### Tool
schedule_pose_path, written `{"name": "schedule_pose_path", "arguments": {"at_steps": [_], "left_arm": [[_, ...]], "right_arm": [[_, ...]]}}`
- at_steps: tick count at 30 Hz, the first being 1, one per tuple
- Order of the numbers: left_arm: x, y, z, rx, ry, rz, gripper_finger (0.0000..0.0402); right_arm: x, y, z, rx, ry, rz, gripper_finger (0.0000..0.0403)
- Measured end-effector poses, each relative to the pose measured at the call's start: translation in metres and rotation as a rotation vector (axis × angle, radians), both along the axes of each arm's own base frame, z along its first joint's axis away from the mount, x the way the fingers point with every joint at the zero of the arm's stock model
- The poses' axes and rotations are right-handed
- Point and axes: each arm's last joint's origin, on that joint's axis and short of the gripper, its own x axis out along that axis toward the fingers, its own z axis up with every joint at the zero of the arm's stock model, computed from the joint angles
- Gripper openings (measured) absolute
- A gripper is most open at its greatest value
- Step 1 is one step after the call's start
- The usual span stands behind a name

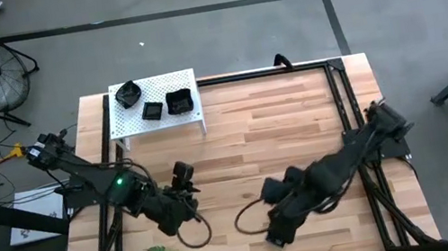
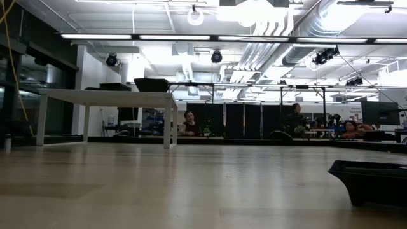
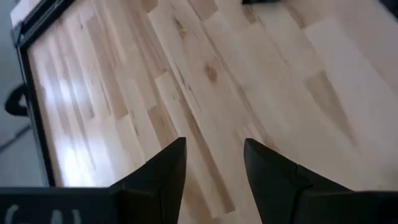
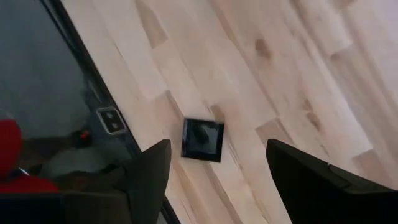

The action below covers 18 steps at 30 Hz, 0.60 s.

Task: Pick & Place Mini shaped plates
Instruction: Stack the black square plate on top of the black square plate on the shelf

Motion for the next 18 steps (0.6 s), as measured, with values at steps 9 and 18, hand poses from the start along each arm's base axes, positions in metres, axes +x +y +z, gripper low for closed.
{"name": "schedule_pose_path", "arguments": {"at_steps": [9,18], "left_arm": [[-0.009,0.002,-0.018,0.035,0.05,-0.033,0.0156],[-0.037,0.007,-0.039,-0.088,-0.044,-0.024,0.0156]], "right_arm": [[0.032,0.019,-0.055,0.014,0.133,0.003,0.0259],[0.04,0.025,-0.085,-0.008,0.248,0.069,0.0259]]}}
